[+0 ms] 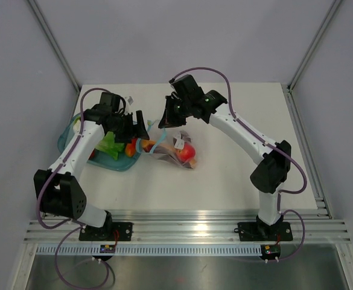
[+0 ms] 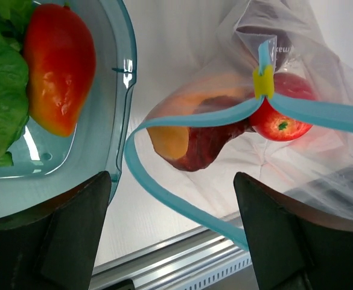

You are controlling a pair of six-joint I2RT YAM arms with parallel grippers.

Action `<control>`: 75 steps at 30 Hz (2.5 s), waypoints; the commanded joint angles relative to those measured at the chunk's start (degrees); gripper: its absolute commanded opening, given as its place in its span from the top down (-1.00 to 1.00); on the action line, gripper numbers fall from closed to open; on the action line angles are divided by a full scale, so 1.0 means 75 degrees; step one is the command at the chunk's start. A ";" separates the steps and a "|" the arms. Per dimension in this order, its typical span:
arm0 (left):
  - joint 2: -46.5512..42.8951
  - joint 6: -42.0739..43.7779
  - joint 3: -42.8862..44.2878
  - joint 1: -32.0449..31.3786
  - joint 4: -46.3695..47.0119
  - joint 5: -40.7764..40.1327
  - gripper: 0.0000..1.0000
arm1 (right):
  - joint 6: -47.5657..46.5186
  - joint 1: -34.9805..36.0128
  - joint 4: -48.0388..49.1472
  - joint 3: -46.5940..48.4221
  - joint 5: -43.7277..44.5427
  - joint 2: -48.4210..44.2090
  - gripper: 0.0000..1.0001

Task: Place the food in the zip-top bag and seal the zipper
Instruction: Zip the zipper food storage bag at the center of the board.

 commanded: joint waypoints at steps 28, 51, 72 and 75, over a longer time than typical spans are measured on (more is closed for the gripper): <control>0.0395 -0.0755 0.0500 -0.0430 0.1375 0.1514 1.00 | -0.0259 0.0102 -0.0157 0.0082 0.0726 -0.0409 1.00; -0.0227 -0.5175 0.0347 -0.0923 0.2653 0.0777 1.00 | -0.3013 0.0324 -0.0942 0.0552 -0.0176 -0.0632 0.21; 0.0394 -0.5645 0.1167 -0.1075 0.1540 0.0285 1.00 | -0.2814 0.1004 -0.0426 -0.0585 0.2941 -0.1335 -0.22; 0.0465 -0.5622 0.1367 -0.1075 0.1364 0.0226 1.00 | -0.2838 0.1039 -0.0450 -0.0551 0.2942 -0.1335 -0.24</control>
